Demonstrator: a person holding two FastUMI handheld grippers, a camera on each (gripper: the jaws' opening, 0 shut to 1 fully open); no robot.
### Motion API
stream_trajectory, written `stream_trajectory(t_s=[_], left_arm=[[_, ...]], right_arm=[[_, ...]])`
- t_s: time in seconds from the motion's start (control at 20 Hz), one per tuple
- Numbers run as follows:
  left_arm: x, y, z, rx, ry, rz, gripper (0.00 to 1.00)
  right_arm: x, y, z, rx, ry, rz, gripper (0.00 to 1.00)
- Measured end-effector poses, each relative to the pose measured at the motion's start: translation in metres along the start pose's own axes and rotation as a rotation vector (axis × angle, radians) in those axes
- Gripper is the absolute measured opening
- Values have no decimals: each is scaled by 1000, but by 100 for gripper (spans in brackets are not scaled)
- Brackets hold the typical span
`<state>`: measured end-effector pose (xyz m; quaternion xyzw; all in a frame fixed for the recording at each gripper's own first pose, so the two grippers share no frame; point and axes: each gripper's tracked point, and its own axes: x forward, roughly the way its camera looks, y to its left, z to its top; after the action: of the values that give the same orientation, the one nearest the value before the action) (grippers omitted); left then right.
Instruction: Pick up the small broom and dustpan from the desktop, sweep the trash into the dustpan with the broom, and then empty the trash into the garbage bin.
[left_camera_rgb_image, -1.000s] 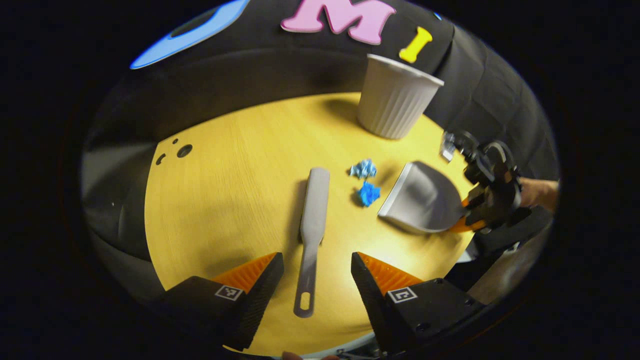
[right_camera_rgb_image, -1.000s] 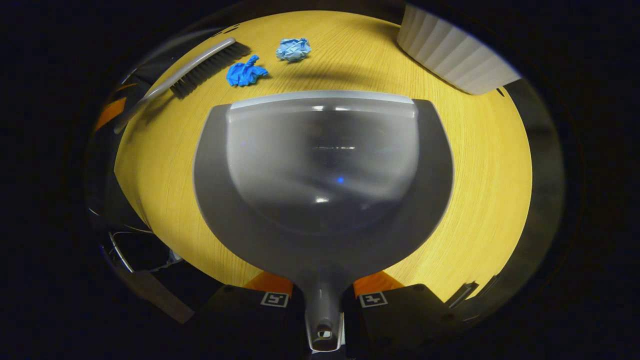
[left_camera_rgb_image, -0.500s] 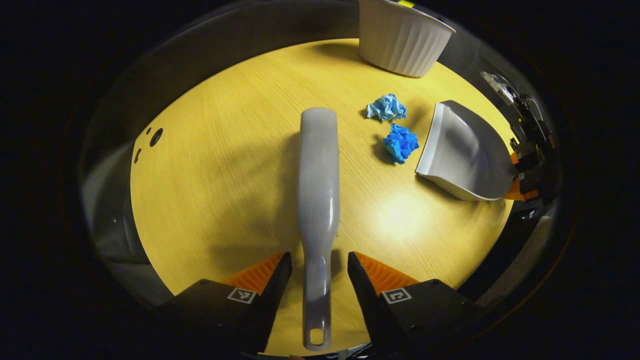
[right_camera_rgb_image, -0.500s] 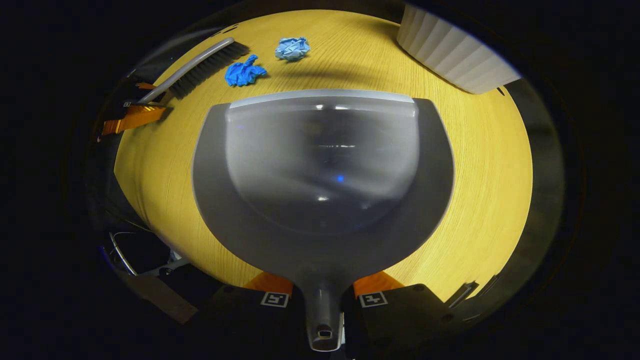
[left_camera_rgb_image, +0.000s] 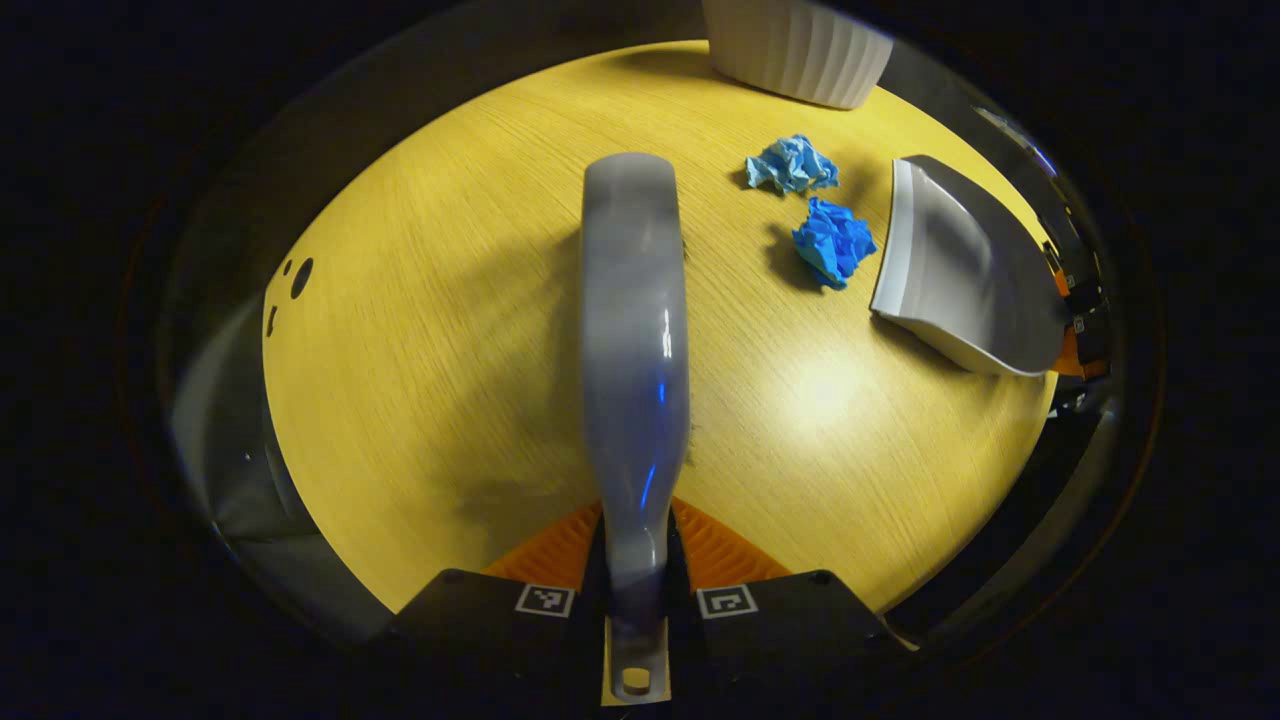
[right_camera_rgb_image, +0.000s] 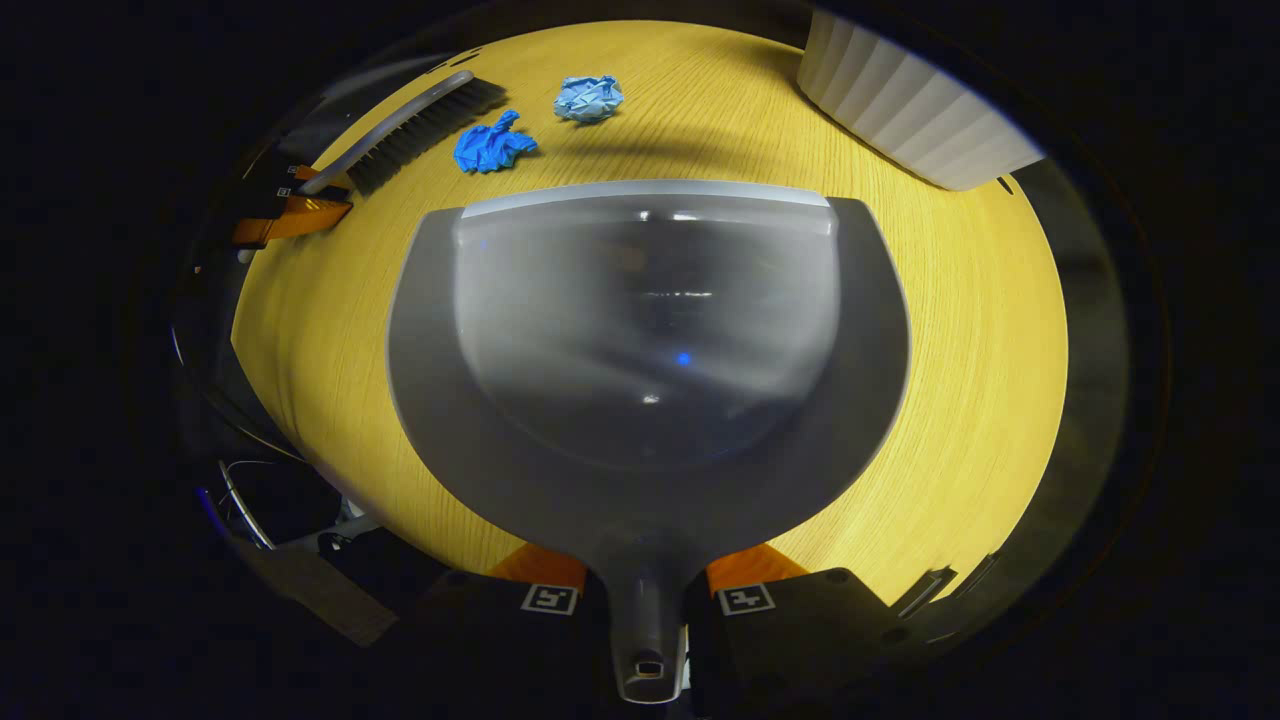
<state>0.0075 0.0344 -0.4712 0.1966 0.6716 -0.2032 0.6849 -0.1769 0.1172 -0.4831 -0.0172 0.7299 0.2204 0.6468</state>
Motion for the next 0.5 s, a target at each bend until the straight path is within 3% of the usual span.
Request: stream_trajectory(t_s=[0.25, 0.3, 0.35, 0.5], left_arm=[[1, -1, 11, 28, 11, -4, 27], [2, -2, 18, 11, -7, -5, 25], [1, -5, 27, -13, -26, -9, 24], [2, -13, 43, -18, -17, -12, 23]], right_arm=[[0, 0, 1, 1, -6, 0, 36], [0, 0, 1, -1, -6, 1, 30], [0, 0, 1, -2, -6, 2, 36], [0, 0, 1, -9, -5, 3, 36]])
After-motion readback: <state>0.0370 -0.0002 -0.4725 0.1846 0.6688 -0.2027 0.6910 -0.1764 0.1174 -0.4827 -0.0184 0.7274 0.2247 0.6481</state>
